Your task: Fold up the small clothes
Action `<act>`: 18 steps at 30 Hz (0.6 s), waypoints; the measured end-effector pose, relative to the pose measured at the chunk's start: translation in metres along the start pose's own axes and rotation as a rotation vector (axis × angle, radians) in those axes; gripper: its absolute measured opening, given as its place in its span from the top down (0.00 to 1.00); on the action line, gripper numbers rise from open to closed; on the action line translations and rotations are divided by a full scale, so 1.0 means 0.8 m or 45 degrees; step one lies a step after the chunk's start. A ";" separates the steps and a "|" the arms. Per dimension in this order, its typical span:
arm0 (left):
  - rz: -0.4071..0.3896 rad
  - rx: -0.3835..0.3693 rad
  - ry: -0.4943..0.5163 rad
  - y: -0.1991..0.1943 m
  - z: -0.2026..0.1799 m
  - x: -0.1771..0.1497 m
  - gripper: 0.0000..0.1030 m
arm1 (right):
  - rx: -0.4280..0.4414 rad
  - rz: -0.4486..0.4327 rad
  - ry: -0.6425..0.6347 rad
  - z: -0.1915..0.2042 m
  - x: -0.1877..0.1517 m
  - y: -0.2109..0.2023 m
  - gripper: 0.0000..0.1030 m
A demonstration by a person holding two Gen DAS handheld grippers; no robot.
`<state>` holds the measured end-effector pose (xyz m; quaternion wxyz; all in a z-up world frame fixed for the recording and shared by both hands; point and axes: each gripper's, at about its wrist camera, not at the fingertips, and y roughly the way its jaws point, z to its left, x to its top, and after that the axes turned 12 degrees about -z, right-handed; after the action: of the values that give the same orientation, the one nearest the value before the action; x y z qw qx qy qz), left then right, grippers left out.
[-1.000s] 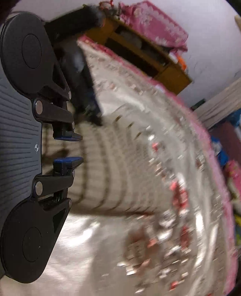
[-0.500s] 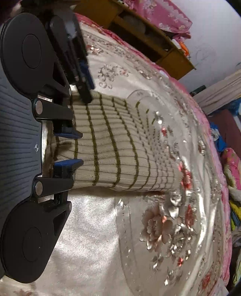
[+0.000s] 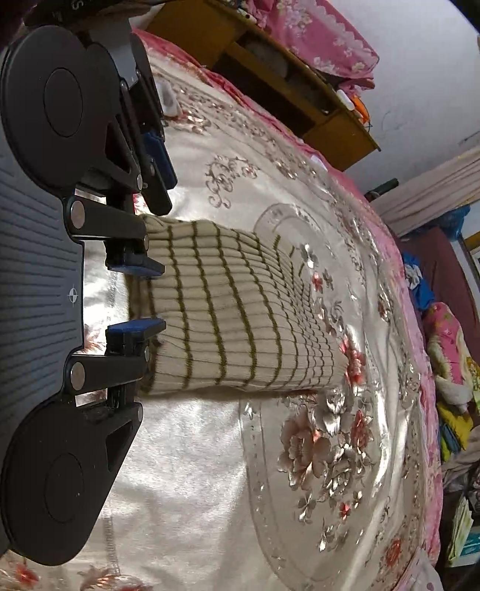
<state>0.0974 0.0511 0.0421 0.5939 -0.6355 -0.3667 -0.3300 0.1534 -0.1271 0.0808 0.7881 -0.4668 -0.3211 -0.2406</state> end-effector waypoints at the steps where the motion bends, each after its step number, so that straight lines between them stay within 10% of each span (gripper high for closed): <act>1: 0.001 0.001 0.002 -0.002 -0.001 -0.001 0.67 | 0.002 0.000 0.000 0.001 -0.001 -0.001 0.74; 18: 0.014 0.031 0.051 -0.023 -0.021 -0.019 0.50 | -0.052 -0.005 0.035 -0.008 -0.033 -0.031 0.67</act>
<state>0.0740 0.0337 0.0394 0.6107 -0.6236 -0.3551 -0.3348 0.1205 -0.1418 0.0733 0.7823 -0.4788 -0.3063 -0.2550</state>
